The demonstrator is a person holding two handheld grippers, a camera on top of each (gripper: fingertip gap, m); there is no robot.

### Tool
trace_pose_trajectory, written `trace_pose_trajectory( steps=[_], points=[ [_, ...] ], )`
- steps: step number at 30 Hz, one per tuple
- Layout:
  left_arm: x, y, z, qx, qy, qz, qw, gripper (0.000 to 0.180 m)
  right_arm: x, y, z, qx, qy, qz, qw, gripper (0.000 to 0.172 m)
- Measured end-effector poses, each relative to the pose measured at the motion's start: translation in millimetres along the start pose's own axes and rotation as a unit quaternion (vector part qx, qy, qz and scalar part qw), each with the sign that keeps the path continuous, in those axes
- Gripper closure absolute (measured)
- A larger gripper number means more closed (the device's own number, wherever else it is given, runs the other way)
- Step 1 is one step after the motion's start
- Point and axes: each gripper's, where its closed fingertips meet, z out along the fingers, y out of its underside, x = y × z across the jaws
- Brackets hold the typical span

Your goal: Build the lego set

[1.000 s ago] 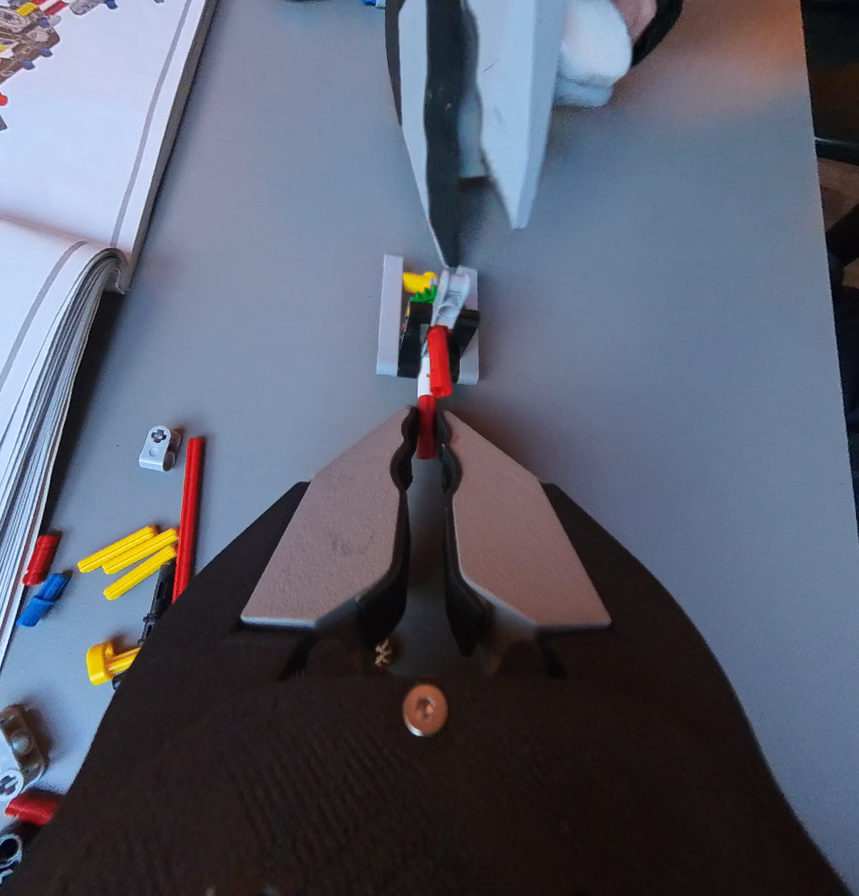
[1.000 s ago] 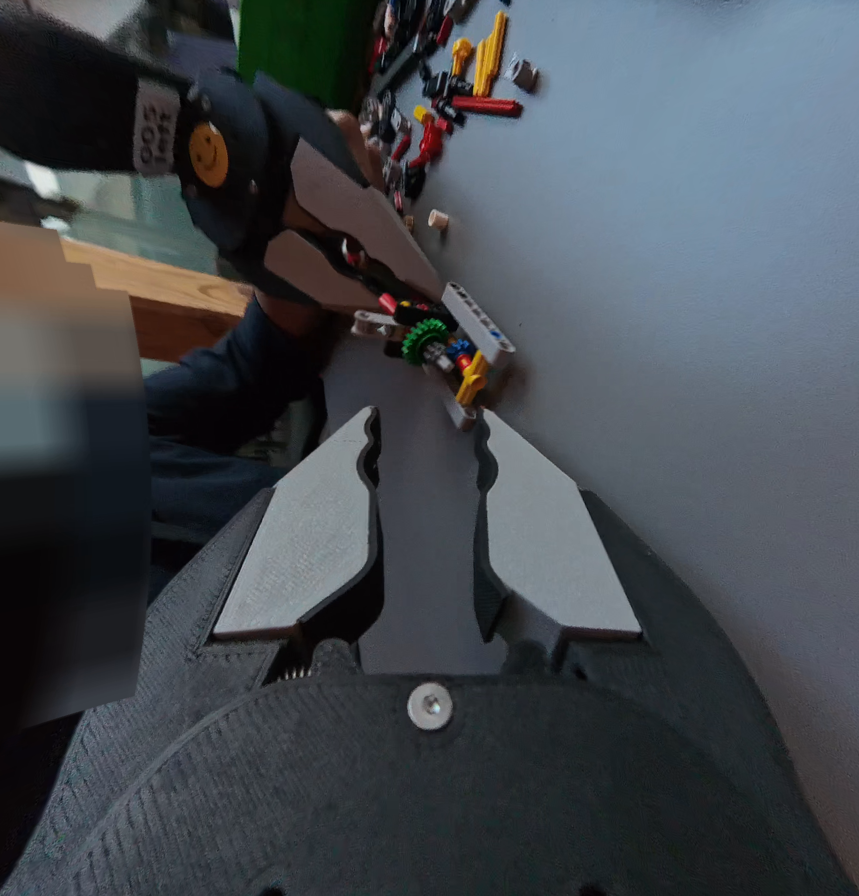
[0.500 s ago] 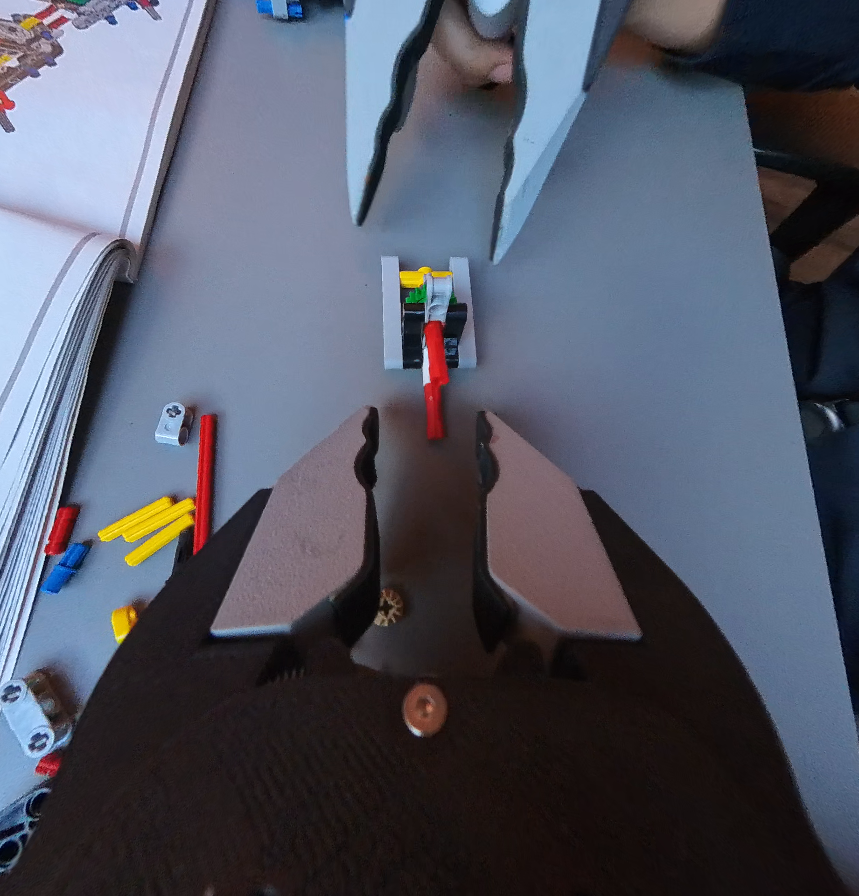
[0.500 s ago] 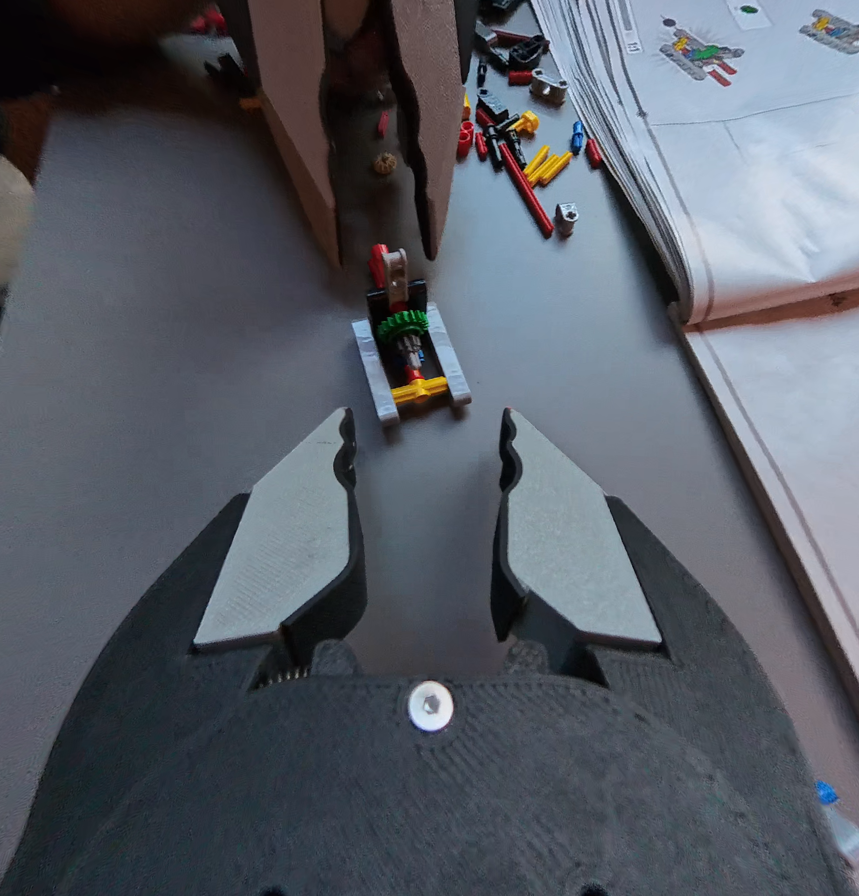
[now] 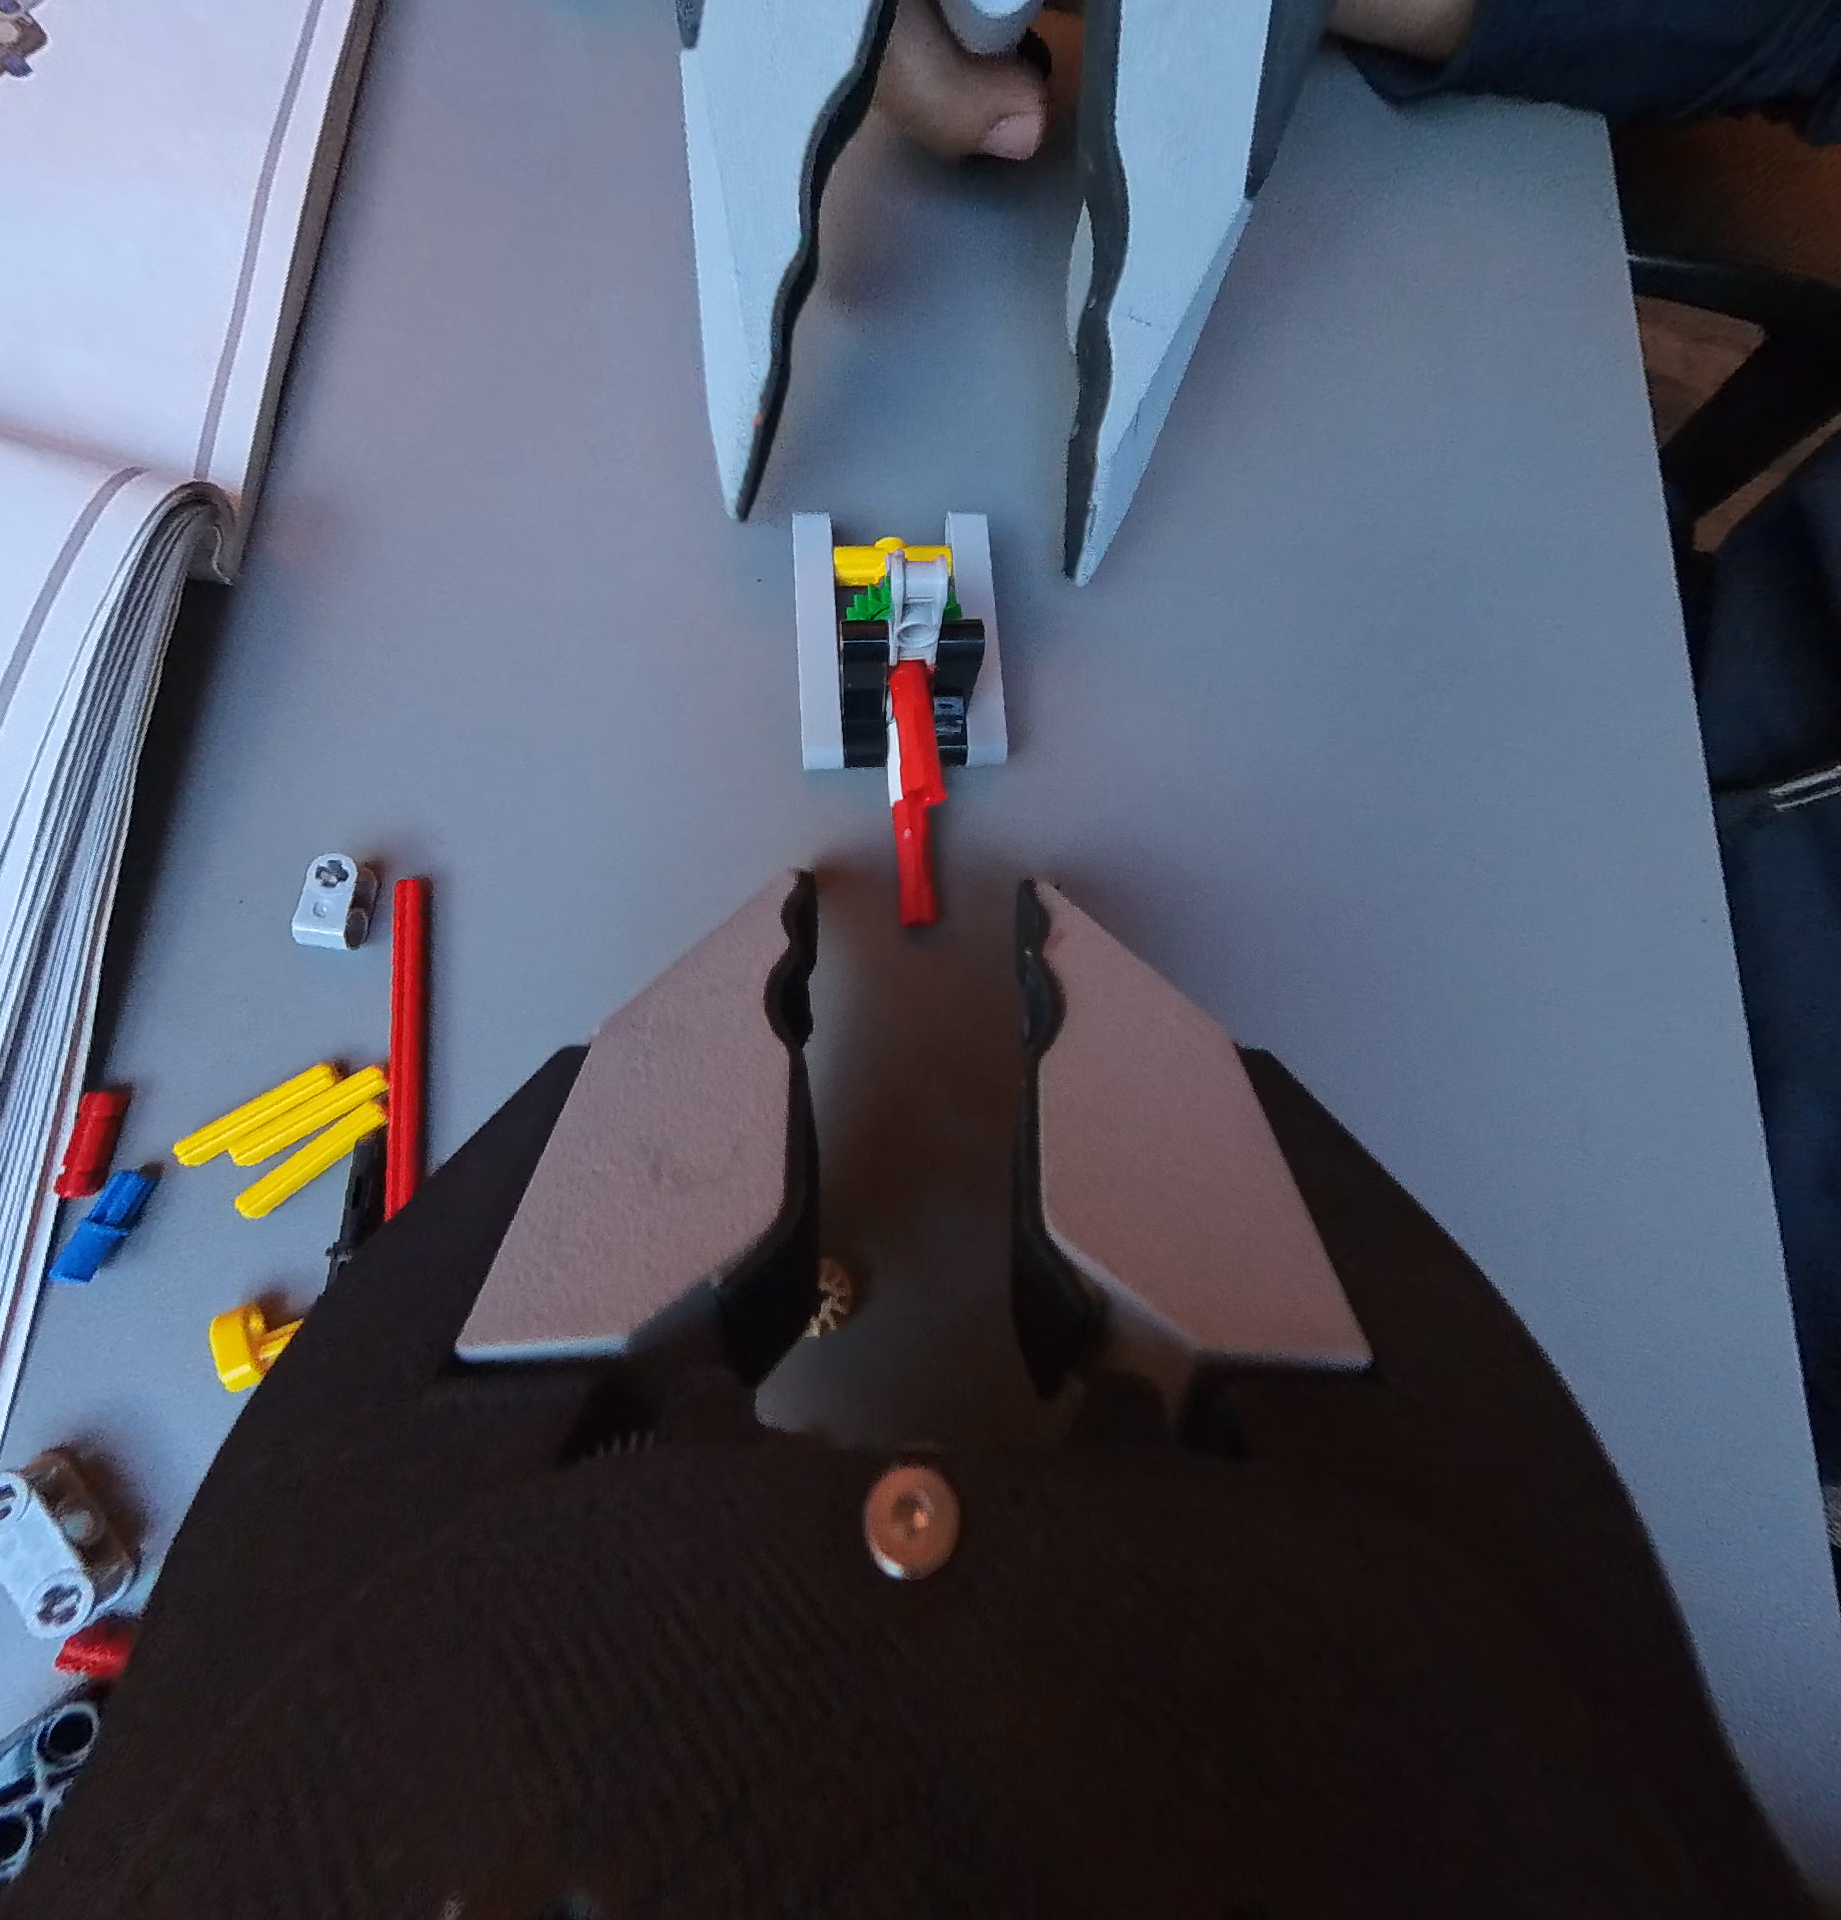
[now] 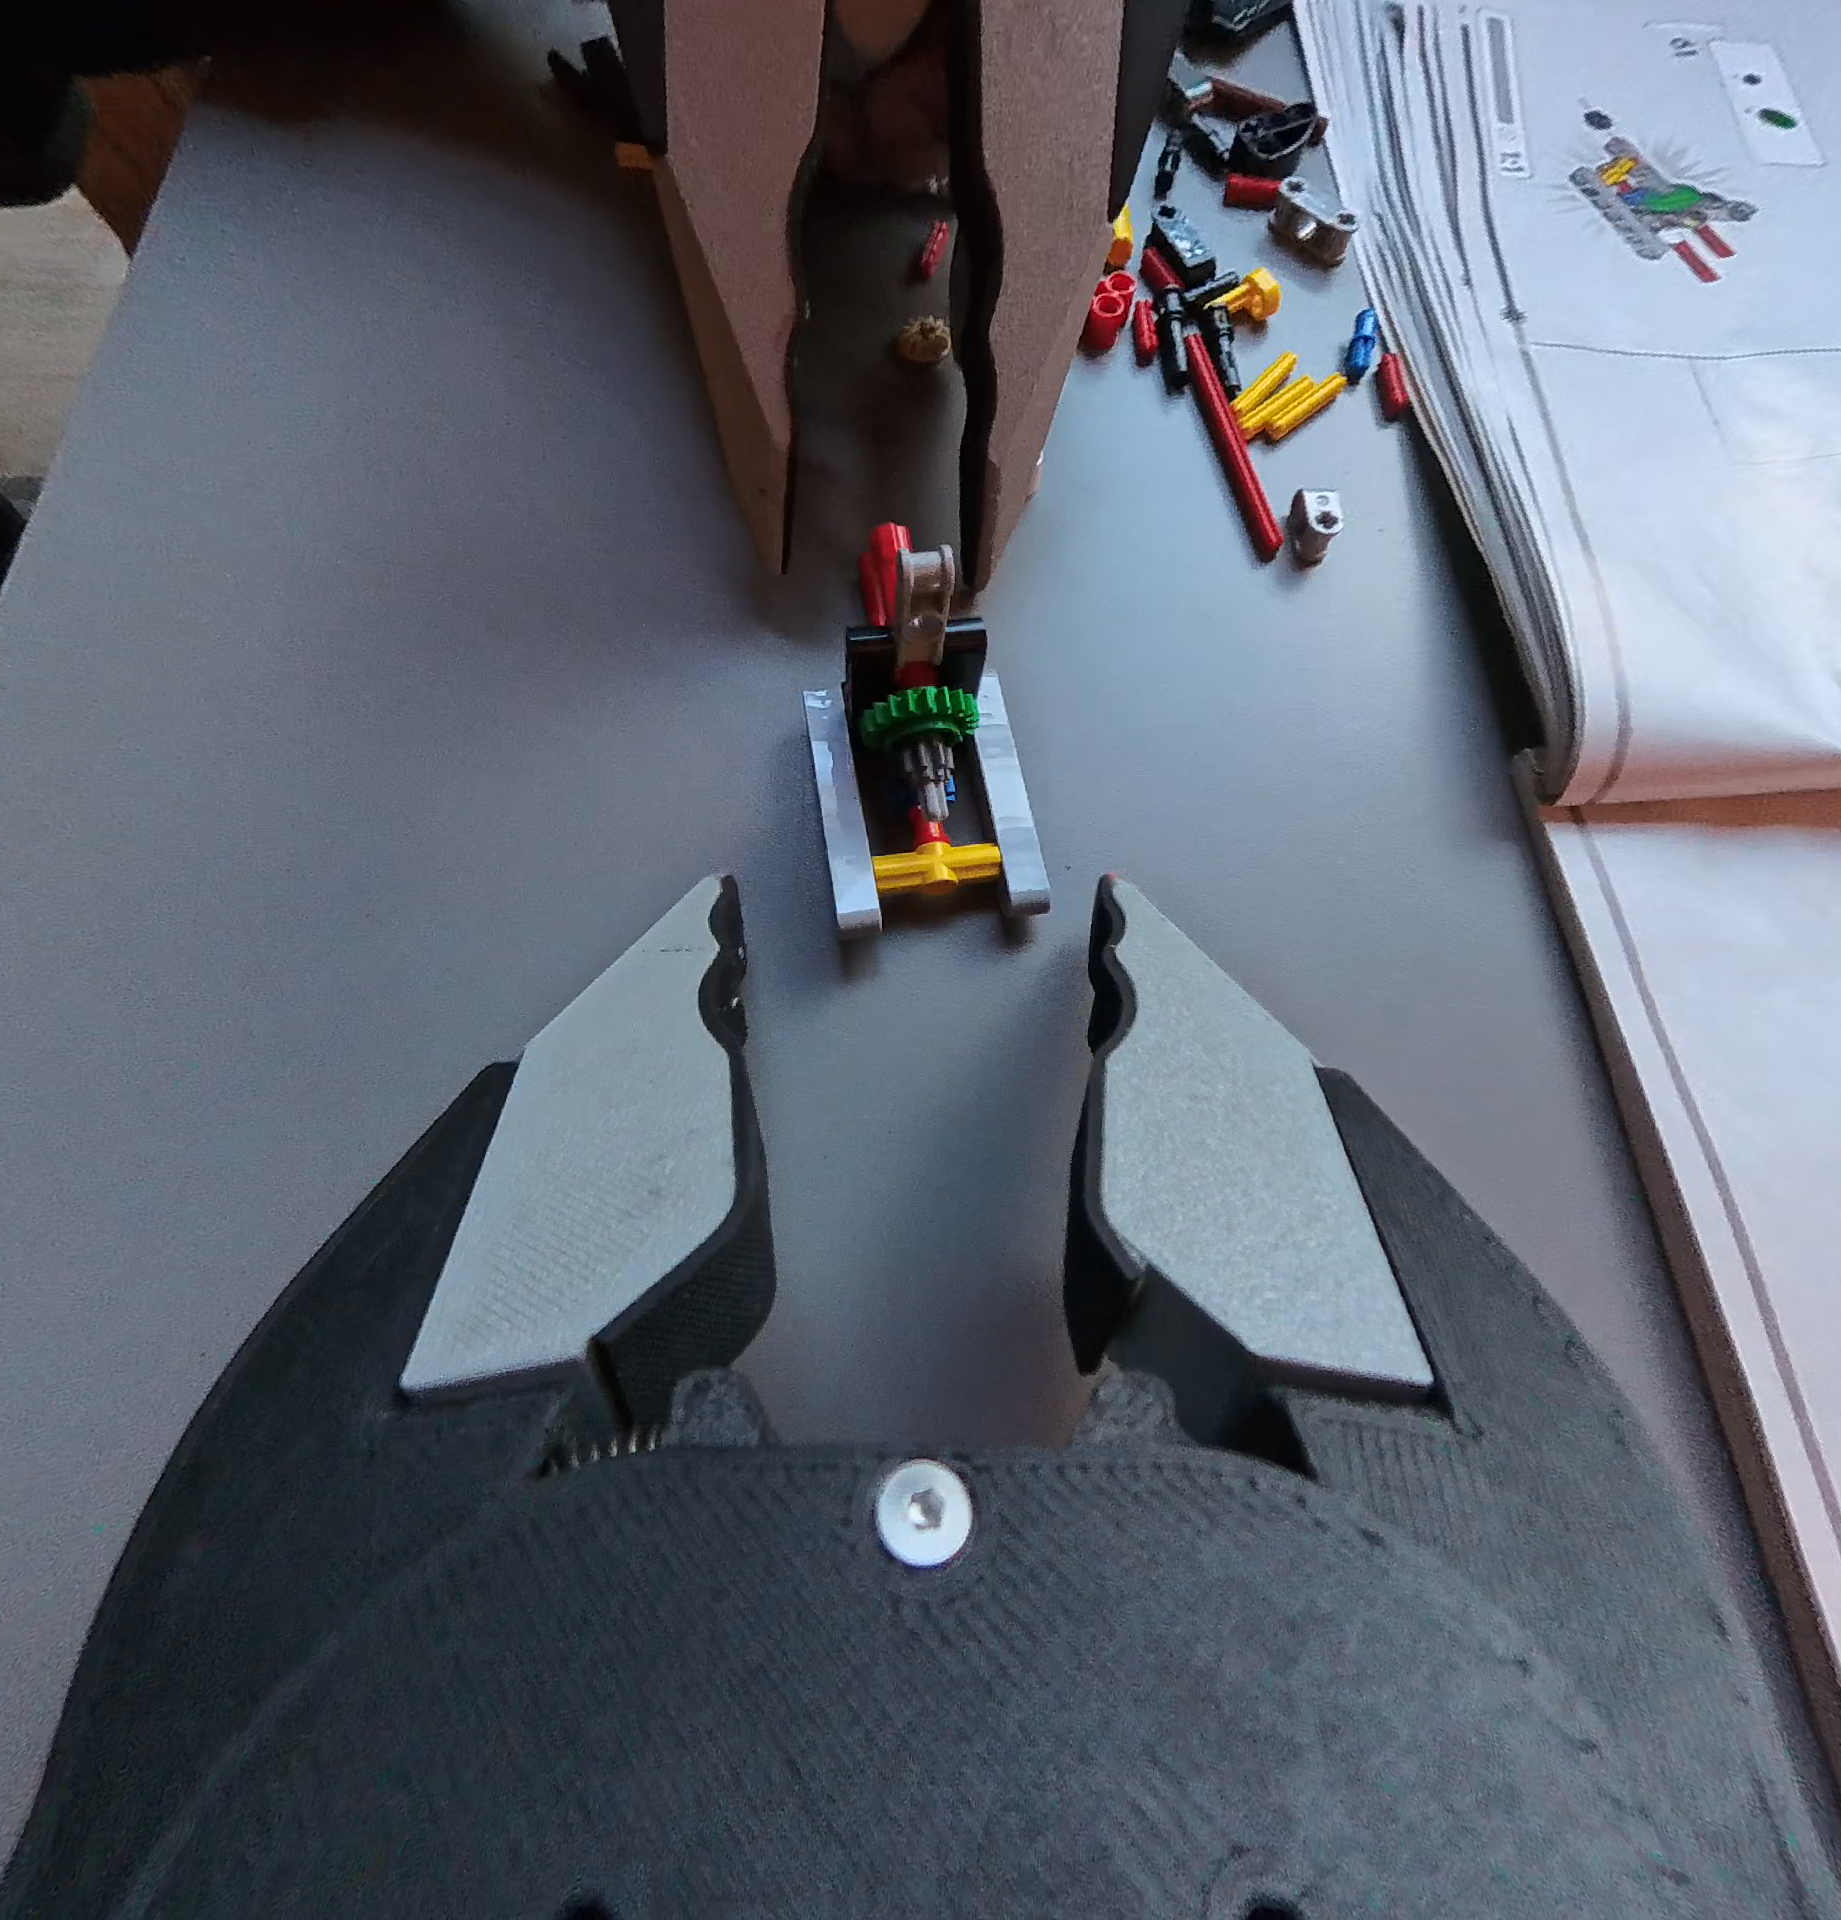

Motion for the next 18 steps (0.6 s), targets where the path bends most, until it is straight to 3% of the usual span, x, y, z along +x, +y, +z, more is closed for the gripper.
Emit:
trace_pose_trajectory(
  steps=[8,14,18],
  points=[
    [1.1,-14.2,-6.4,0.031,-0.014,0.023,0.999,0.148,1.3,2.9,5.5,-0.018,0.003,-0.003,1.0,0.107],
    [3.7,-33.4,-15.1,0.087,-0.018,0.03,0.996,0.175,2.7,-0.4,6.2,-0.012,0.011,-0.006,1.0,0.112],
    [2.3,-28.7,-8.8,0.074,-0.016,0.021,0.997,0.175,1.6,-11.1,1.9,0.023,0.004,0.001,1.0,0.117]
  ],
)
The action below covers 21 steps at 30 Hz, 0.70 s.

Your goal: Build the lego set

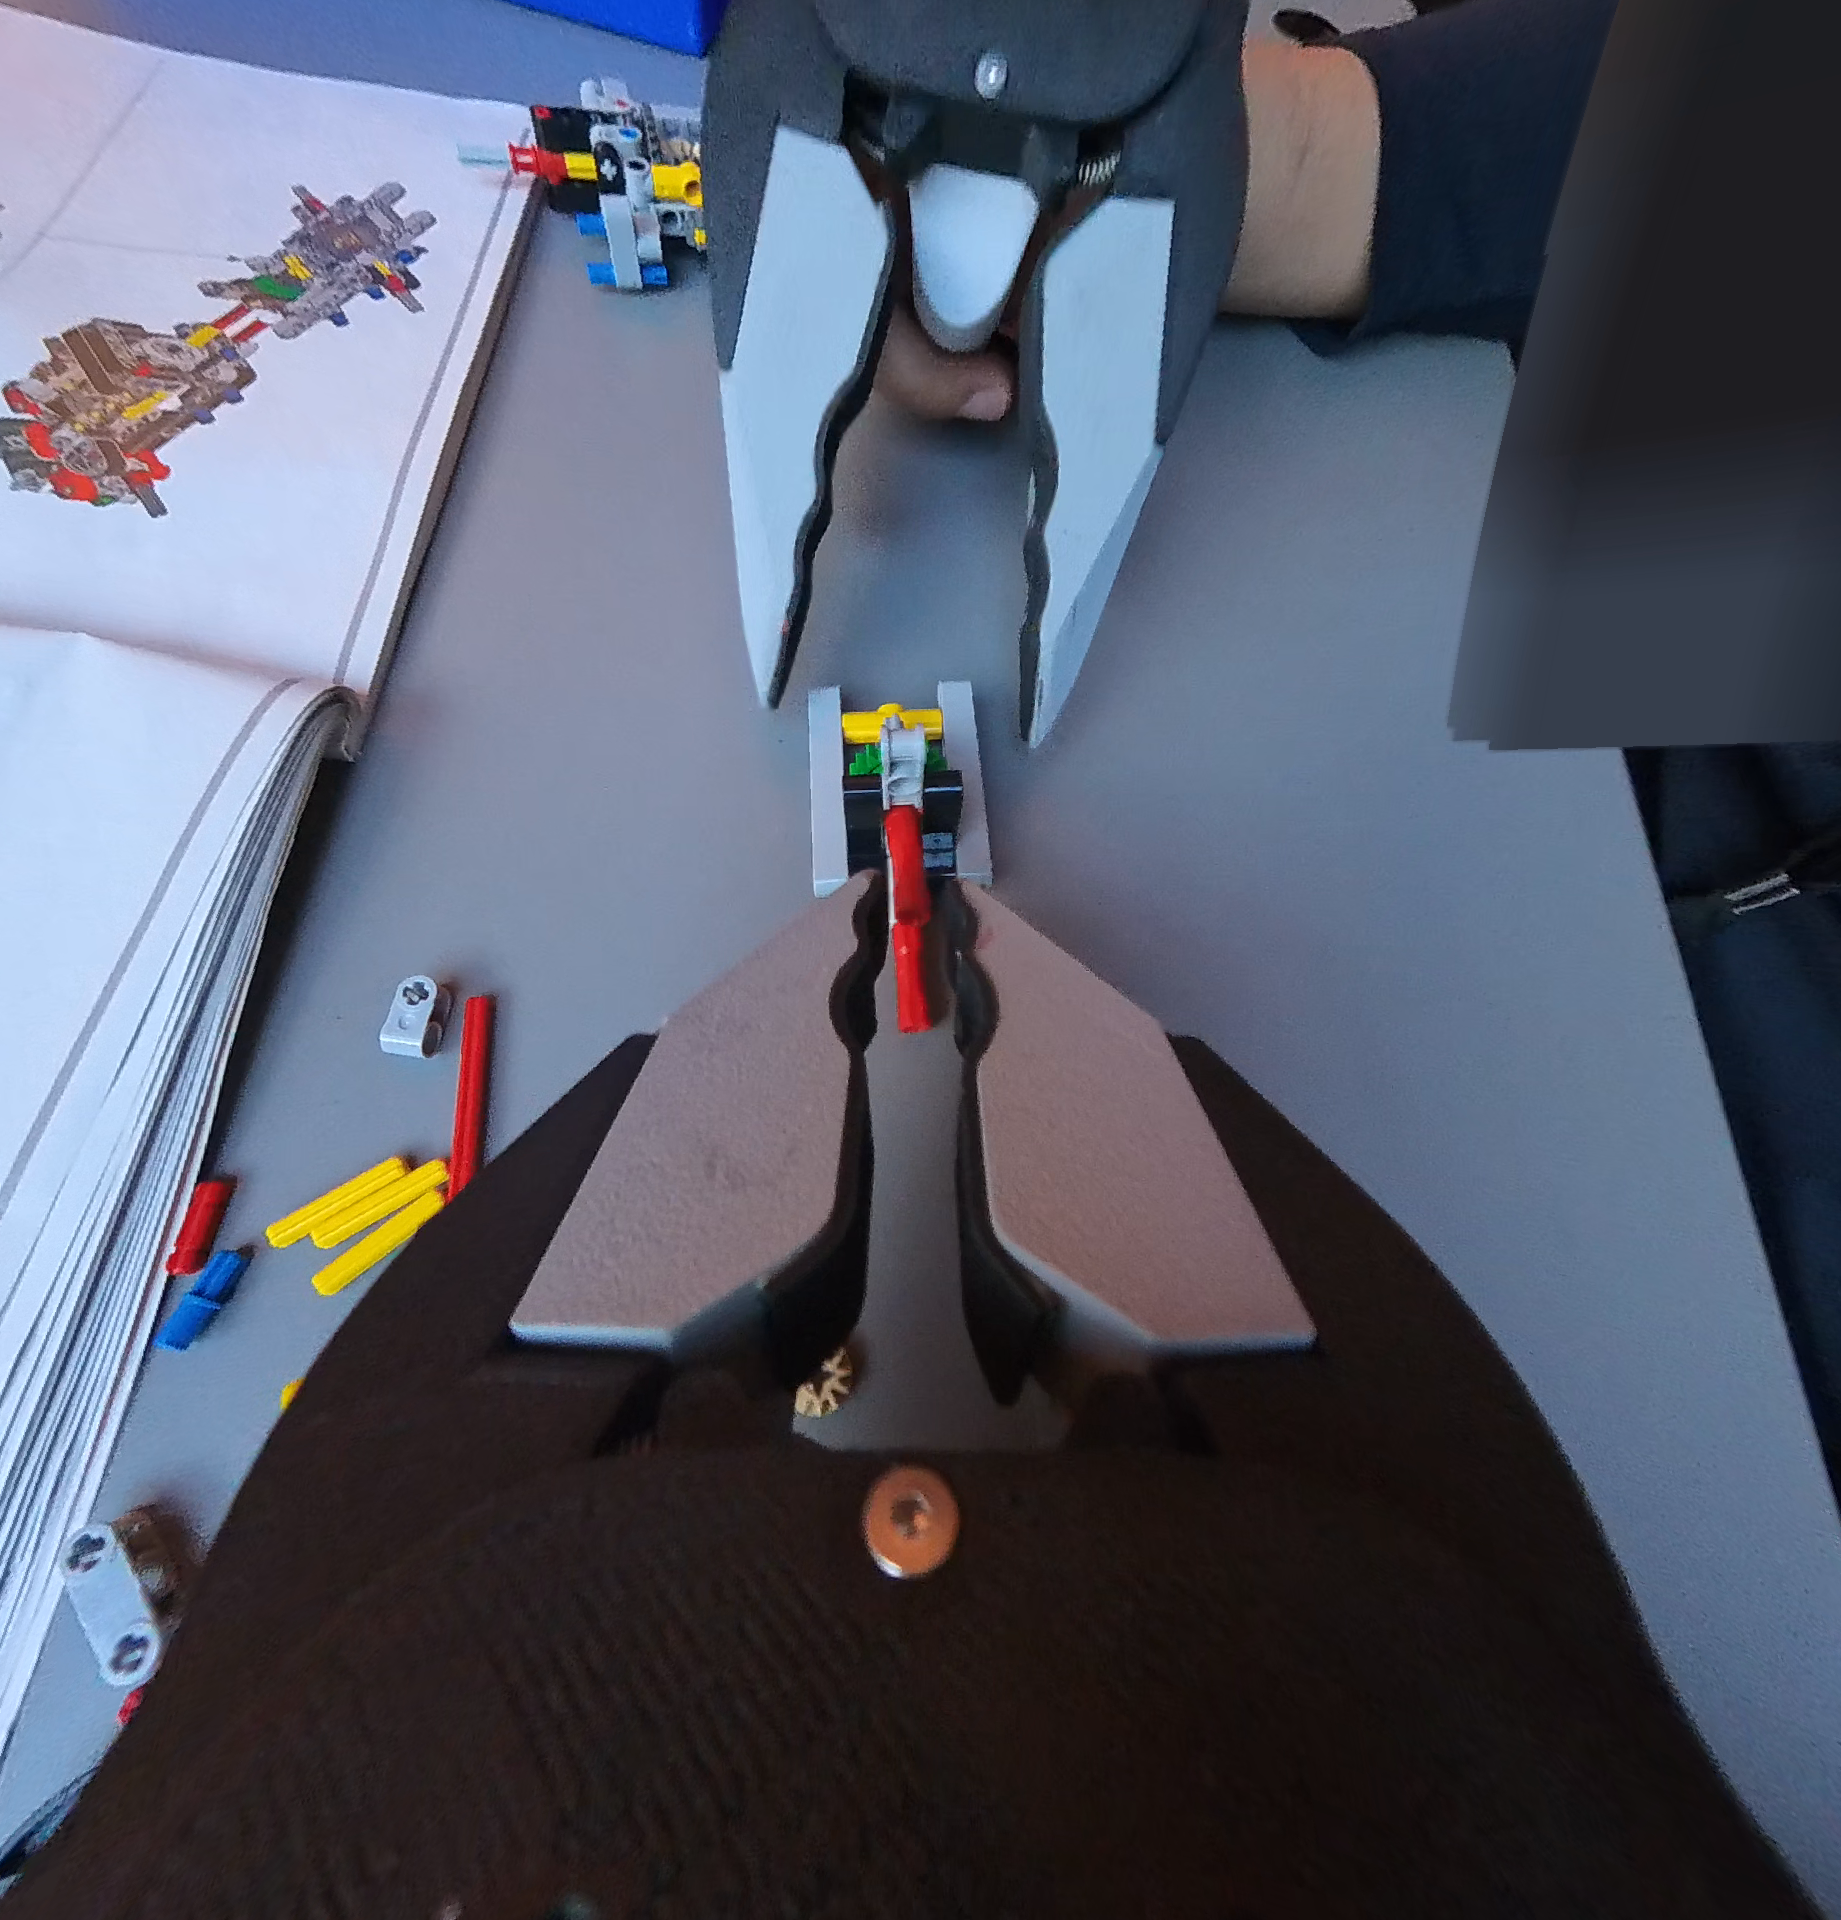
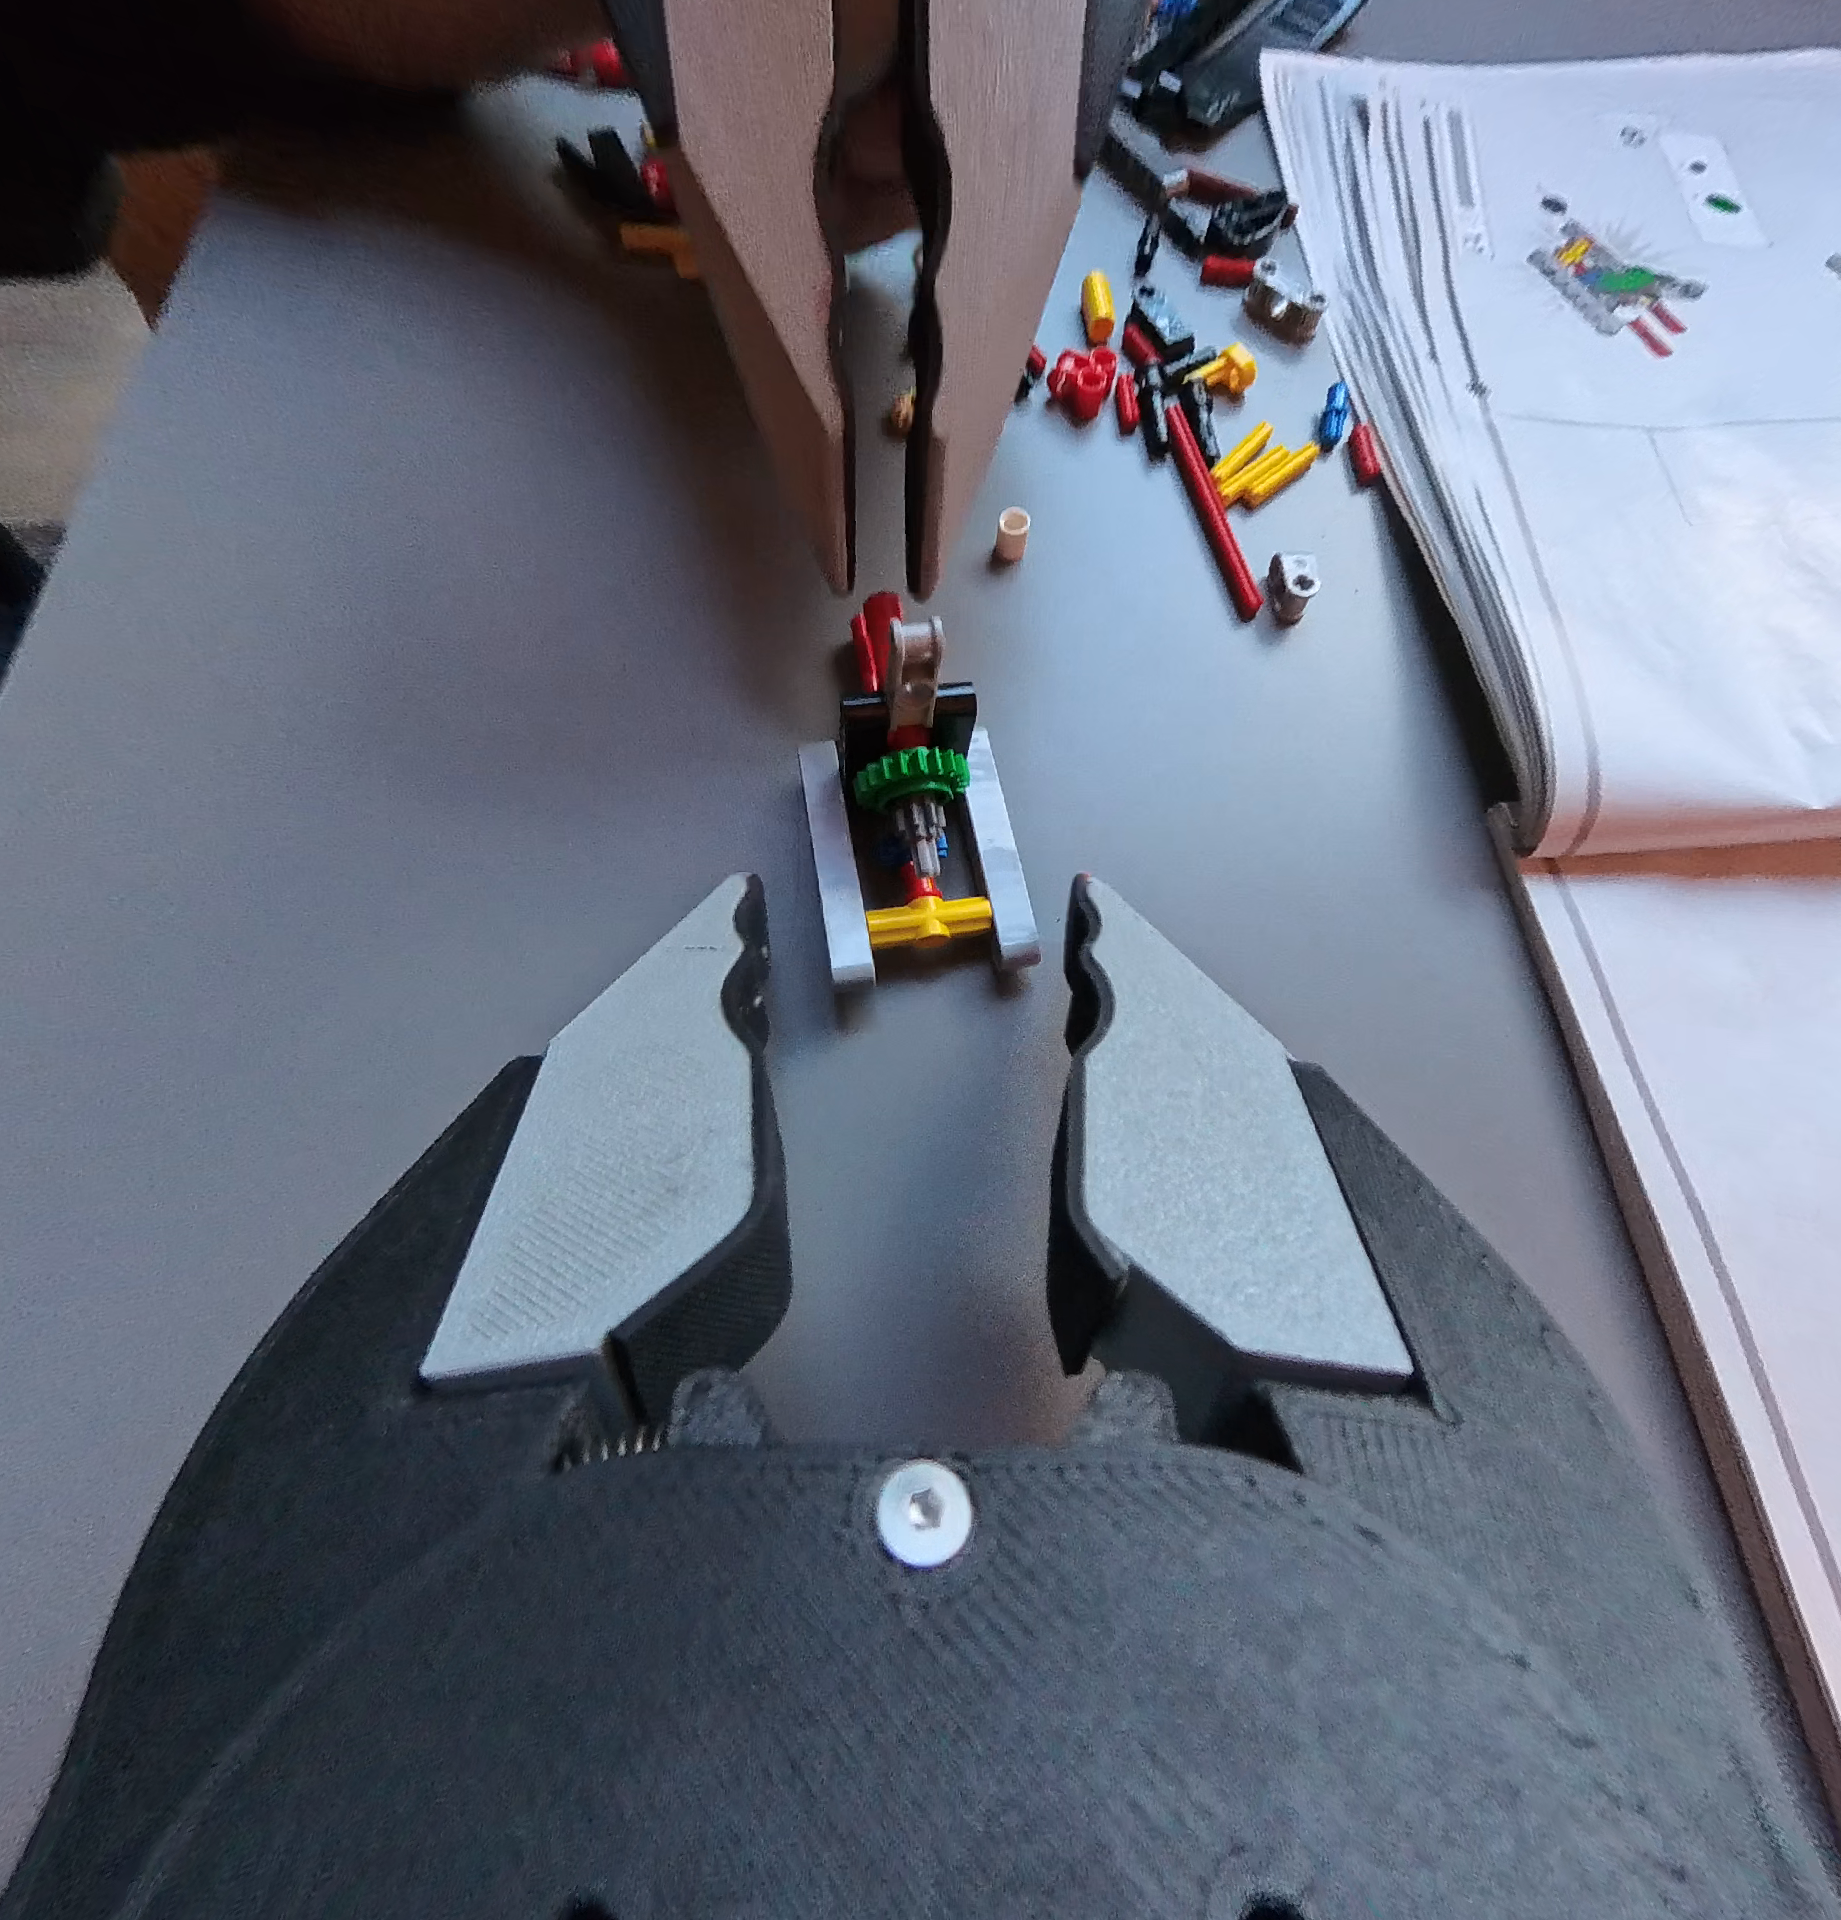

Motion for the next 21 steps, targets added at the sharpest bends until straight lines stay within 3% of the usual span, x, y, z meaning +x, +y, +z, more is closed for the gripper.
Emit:
trace_pose_trajectory(
  steps=[6,21],
  points=[
    [-0.4,7.4,8.3,-0.017,0.002,-0.006,1.0,0.177,0.8,-9.8,-8.4,0.041,-0.011,0.017,0.999,0.143],
    [-0.4,9.1,11.5,-0.025,-0.004,-0.003,1.0,0.177,-0.6,-5.5,0.2,0.013,-0.003,0.007,1.0,0.17]
  ],
)
